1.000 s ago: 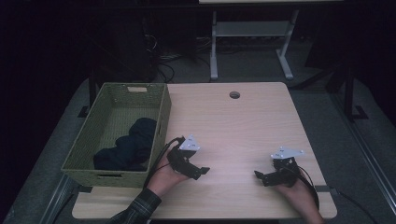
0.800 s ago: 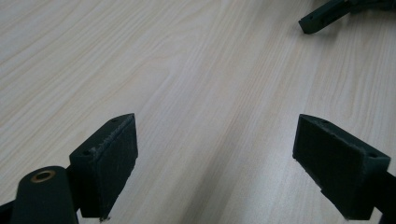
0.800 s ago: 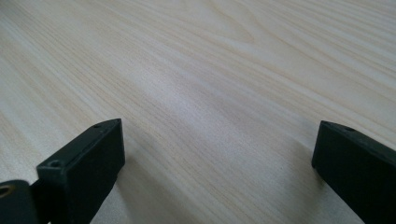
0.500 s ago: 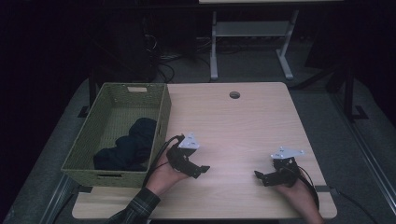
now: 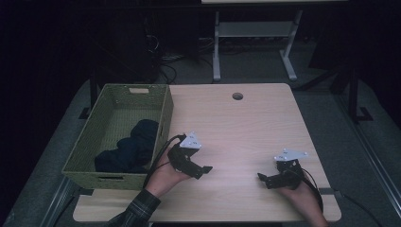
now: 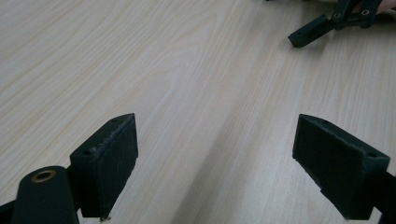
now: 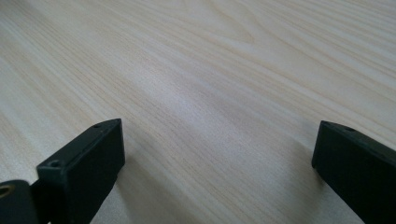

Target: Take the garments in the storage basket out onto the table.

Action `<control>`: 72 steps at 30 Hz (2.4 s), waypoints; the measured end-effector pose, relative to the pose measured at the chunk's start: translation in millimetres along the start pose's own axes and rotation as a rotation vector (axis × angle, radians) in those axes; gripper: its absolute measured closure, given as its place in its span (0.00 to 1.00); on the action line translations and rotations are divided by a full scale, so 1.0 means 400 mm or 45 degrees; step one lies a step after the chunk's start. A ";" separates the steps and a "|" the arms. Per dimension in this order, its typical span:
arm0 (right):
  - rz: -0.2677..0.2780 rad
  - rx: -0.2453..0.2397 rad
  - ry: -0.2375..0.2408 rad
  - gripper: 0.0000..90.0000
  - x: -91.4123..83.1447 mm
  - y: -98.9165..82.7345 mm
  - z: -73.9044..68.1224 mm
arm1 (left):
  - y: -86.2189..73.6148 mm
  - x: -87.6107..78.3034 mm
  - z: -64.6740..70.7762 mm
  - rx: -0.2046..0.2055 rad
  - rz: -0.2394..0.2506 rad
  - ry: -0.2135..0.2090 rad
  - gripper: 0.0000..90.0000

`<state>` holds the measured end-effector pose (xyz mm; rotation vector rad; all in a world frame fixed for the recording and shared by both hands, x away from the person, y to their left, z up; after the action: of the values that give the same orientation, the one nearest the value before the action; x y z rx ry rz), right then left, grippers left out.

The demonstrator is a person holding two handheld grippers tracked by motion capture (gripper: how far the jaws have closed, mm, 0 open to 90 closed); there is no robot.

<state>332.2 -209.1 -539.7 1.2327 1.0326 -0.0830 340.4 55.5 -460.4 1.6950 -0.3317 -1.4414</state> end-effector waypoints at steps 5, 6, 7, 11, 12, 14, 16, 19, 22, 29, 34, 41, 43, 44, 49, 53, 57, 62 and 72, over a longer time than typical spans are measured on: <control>0.000 0.000 0.000 0.02 0.000 0.000 0.000 | 0.010 -0.008 0.003 0.005 0.000 -0.001 0.15; 0.000 0.000 0.000 0.02 0.000 0.000 0.000 | 0.012 -0.010 0.002 0.013 -0.002 -0.005 0.15; 0.000 0.000 0.000 0.02 0.000 0.000 0.000 | 0.014 -0.012 0.003 0.014 -0.005 -0.007 0.15; 0.000 0.000 0.000 0.02 0.000 0.000 0.000 | 0.020 -0.017 0.002 0.018 0.000 -0.008 0.15; 0.000 0.000 0.000 0.02 0.000 0.000 0.000 | 0.025 -0.021 0.000 0.013 0.011 -0.008 0.15; 0.000 0.000 0.000 0.02 0.000 0.000 0.000 | 0.027 -0.023 0.000 0.014 0.007 -0.007 0.15; -0.001 0.002 0.000 0.02 0.000 0.000 0.000 | 0.030 -0.029 -0.001 0.030 0.000 -0.003 0.15; 0.000 0.000 0.000 0.02 0.000 0.000 0.000 | 0.030 -0.033 -0.004 0.027 0.001 -0.006 0.15; 0.000 0.001 0.000 0.02 0.000 0.000 0.000 | 0.034 -0.036 -0.004 0.023 -0.004 -0.010 0.15; -0.003 0.006 0.000 0.02 0.000 -0.001 -0.001 | 0.042 -0.048 -0.012 0.041 -0.036 -0.008 0.15; 0.001 0.000 0.000 0.02 0.000 0.000 0.000 | 0.044 -0.055 -0.018 0.043 -0.049 -0.010 0.15; 0.001 0.000 0.000 0.02 0.000 0.000 0.000 | 0.054 -0.075 -0.027 0.045 -0.074 -0.002 0.15; 0.001 0.000 0.000 0.02 0.000 0.000 0.000 | 0.054 -0.078 -0.029 0.048 -0.078 0.000 0.15; 0.001 0.000 0.000 0.02 0.000 0.000 0.000 | 0.055 -0.082 -0.033 0.047 -0.084 -0.001 0.15; 0.001 0.000 0.000 0.02 0.000 0.000 0.000 | 0.056 -0.091 -0.038 0.042 -0.095 0.005 0.15; -0.003 0.007 0.000 0.02 0.000 0.000 -0.001 | 0.057 -0.104 -0.045 0.041 -0.112 0.008 0.15; 0.000 0.002 0.000 0.02 0.000 0.000 0.000 | 0.054 -0.114 -0.053 0.047 -0.134 0.015 0.15; 0.002 0.000 0.000 0.02 0.000 0.000 0.000 | 0.054 -0.130 -0.062 0.037 -0.143 0.028 0.15; 0.001 0.000 0.000 0.02 0.000 0.000 0.000 | 0.050 -0.172 -0.086 0.022 -0.148 0.063 0.16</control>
<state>332.2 -209.0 -539.7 1.2334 1.0321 -0.0822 357.3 105.4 -400.7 1.7860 -0.2217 -1.4811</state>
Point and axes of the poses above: each handheld gripper's, and its own axes: x roughly forward along the jaws, y roughly out of its top, z roughly to its right, the point moved 8 cm from there along x, roughly forward along the jaws, and after that the axes turned 2 degrees about z, right-handed, at the moved point
